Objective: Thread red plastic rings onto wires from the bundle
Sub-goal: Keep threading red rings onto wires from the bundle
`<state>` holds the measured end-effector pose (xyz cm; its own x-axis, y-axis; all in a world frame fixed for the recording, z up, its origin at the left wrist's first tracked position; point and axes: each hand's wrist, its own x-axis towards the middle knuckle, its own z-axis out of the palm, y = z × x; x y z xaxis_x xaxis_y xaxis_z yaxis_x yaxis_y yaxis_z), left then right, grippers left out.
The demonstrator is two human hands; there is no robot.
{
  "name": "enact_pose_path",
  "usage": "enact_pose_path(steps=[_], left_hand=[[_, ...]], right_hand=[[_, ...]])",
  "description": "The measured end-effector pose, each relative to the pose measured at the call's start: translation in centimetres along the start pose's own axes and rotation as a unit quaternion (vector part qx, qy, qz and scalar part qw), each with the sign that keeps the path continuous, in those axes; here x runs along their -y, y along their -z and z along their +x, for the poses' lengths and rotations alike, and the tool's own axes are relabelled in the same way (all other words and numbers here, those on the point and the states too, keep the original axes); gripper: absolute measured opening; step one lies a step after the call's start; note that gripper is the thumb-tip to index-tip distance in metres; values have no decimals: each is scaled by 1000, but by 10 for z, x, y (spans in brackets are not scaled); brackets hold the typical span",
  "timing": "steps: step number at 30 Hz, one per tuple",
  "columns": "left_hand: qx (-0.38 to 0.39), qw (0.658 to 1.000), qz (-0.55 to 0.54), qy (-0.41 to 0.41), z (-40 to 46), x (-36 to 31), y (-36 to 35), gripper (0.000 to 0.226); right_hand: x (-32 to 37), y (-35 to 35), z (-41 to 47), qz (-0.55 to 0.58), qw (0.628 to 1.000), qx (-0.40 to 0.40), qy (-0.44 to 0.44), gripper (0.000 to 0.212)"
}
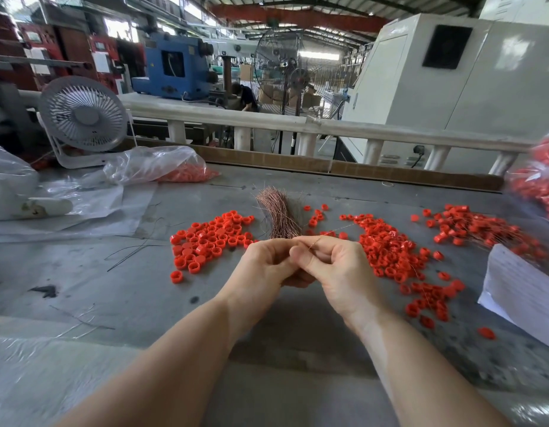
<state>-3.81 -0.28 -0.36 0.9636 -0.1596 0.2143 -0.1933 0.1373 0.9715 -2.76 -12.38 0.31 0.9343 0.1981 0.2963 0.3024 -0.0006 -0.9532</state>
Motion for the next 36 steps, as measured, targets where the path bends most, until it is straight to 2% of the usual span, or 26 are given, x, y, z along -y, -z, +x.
enact_pose_path(steps=[8,13,15,17,19,20,21,24,26,29,32,36], left_hand=[[-17,999,41,-18,-2,-2,-4,20],[-10,1000,-12,14,-1,-2,-1,18],[-19,998,-52,32,-1,-4,-1,19],[-41,994,-90,47,-1,-6,-1,19],[-60,990,-114,58,0,-7,0,20],[-64,989,-118,61,0,-7,0,21],[-64,989,-116,64,0,-7,0,23],[-57,991,-104,60,0,-8,1,28],[-56,993,-94,51,-1,-9,1,30],[-51,995,-80,44,-3,-9,0,32],[-40,993,-99,52,-3,-11,-2,35],[-9,992,-116,54,-4,-14,0,23]], right_hand=[[-1,0,0,-6,1000,-13,16,13],[-2,-3,-2,-15,1000,-24,-4,8],[0,-2,-1,-33,997,-62,13,13],[0,5,3,-106,983,-141,48,25],[1,11,5,-152,964,-197,93,22],[2,12,4,-162,959,-202,115,17],[3,10,3,-182,956,-187,133,13],[3,3,0,-278,937,-105,182,33],[3,2,0,-308,925,-80,210,33],[3,5,-1,-325,912,-93,234,19],[4,6,-2,-310,915,-110,233,13],[4,6,0,-281,925,-122,224,11]])
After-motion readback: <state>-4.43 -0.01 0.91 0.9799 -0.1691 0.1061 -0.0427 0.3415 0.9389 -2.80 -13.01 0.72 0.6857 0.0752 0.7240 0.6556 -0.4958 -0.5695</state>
